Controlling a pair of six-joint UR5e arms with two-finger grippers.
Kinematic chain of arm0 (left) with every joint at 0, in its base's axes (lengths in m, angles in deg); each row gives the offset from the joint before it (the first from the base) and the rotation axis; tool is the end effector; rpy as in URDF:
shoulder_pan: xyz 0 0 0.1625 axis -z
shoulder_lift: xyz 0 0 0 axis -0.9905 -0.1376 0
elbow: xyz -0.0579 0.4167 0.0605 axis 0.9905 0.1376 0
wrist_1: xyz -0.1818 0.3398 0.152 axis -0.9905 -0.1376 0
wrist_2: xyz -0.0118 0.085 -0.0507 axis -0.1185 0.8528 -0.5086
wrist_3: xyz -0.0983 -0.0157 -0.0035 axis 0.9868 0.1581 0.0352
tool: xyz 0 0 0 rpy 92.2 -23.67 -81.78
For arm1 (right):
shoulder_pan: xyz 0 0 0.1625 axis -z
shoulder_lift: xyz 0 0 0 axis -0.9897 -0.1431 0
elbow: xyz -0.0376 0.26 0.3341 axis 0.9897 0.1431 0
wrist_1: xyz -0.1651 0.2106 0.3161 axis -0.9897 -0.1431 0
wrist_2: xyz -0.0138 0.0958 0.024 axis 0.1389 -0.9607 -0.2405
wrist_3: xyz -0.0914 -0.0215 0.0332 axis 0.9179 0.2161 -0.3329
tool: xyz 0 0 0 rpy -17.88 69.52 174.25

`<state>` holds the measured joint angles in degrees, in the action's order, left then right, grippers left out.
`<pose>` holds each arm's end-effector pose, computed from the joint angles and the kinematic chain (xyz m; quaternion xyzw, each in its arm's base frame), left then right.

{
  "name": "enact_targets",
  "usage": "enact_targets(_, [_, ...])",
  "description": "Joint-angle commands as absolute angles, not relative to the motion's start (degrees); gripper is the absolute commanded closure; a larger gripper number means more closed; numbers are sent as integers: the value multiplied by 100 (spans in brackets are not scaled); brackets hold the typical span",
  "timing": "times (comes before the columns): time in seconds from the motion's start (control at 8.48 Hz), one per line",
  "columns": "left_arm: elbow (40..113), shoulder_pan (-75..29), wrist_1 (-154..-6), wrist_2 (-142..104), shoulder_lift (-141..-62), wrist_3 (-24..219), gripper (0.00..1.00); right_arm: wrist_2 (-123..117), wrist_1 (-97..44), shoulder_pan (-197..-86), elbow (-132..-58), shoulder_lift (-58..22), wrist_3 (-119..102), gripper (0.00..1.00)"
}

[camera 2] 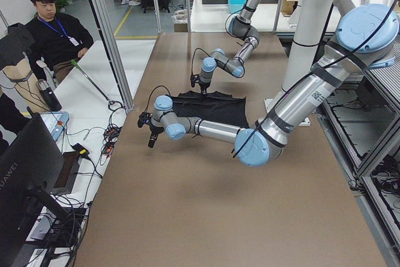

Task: Fold clothes

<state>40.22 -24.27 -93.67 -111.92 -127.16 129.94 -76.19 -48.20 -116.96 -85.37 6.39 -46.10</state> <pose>0.3595 -0.7449 0.3728 0.2007 0.4119 -0.0240 0.8885 -0.5365 -0.5280 0.2603 0.1051 -0.2387 -0.0180 0.9652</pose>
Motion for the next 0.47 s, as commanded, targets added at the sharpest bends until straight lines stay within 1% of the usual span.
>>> enact_targets(0.0, [4022, -2426, -9363, -11192, -12717, 12994, 0, -7609, -4991, -11728, -9530, -283, -4397, 5])
enact_targets(0.24, [4022, -2426, -9372, -11192, -12717, 12994, 0, -7618, -4982, -11702, -9611, -207, -4493, 5])
enact_targets(0.35, [4022, -2426, -9363, -11192, -12717, 12994, 0, -7627, -4999, -11702, -9664, 20, -4546, 5])
